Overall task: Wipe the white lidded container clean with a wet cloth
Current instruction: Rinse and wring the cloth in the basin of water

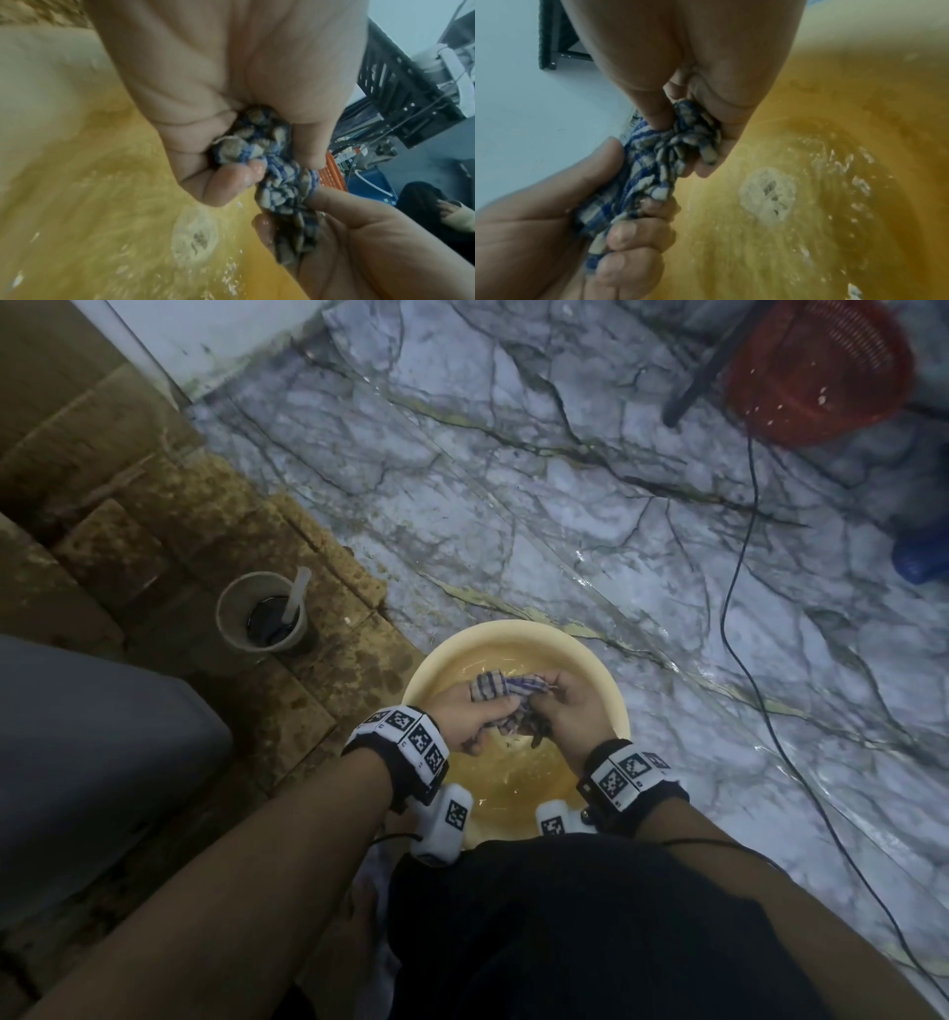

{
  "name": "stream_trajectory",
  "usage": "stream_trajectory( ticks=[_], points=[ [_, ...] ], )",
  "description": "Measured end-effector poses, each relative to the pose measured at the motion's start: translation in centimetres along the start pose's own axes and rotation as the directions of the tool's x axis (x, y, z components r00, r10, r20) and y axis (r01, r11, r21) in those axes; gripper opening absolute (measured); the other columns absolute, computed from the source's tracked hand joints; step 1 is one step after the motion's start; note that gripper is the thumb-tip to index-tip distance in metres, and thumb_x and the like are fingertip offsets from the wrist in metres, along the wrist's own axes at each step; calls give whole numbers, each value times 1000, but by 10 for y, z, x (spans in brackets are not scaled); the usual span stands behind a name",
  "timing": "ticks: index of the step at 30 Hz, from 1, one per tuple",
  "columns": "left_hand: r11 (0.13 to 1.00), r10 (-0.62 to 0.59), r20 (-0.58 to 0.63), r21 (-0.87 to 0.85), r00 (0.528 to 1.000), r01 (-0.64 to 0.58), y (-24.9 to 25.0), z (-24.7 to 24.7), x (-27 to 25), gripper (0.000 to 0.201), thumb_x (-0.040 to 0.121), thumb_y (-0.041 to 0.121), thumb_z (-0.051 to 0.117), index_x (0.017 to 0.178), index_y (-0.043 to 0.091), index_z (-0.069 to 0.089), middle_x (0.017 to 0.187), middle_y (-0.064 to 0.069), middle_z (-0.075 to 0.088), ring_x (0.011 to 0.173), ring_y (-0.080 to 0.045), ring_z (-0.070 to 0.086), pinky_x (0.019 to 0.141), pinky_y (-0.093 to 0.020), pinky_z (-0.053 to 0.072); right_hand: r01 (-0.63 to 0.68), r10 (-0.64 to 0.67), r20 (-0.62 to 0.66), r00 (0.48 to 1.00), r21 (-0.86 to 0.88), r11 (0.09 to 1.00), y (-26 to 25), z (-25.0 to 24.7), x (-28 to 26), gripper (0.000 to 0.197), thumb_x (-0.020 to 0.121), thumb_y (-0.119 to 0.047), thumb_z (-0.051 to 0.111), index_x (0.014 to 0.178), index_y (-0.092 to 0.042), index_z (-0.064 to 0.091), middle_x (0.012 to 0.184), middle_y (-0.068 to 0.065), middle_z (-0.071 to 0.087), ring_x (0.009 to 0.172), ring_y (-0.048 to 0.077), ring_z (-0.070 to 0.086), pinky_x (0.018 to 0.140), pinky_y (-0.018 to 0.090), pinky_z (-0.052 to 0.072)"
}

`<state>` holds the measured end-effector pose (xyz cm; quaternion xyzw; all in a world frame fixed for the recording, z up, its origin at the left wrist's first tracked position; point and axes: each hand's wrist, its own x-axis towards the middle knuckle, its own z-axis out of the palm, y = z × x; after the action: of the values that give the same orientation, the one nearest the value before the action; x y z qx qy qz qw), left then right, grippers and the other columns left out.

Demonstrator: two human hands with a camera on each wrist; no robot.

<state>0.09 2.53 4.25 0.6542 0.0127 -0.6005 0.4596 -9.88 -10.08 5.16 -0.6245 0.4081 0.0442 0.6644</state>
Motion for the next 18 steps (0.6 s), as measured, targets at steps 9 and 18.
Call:
stream_trajectory(
  ticks=[9, 18],
  points=[
    [989, -95, -72, 104, 993, 102, 8, 12, -5, 73, 95, 64, 17, 72, 6, 55, 57, -12, 50, 40, -16, 34, 43, -18, 28, 203, -172, 120, 978, -351, 914, 3, 18, -6, 40, 86, -47, 45, 124, -38, 53, 120, 3, 60, 106, 24, 60, 91, 47, 51],
    [944, -25, -141, 323, 990, 70, 16, 26, -13, 21, 102, 25, 37, 86, 14, 45, 67, -4, 45, 56, -19, 48, 53, -30, 42, 249, -300, -40, 953, -463, 851, 1, 30, -1, 37, 101, -37, 34, 117, -17, 61, 107, 4, 66, 99, 19, 60, 89, 38, 48]
  ],
)
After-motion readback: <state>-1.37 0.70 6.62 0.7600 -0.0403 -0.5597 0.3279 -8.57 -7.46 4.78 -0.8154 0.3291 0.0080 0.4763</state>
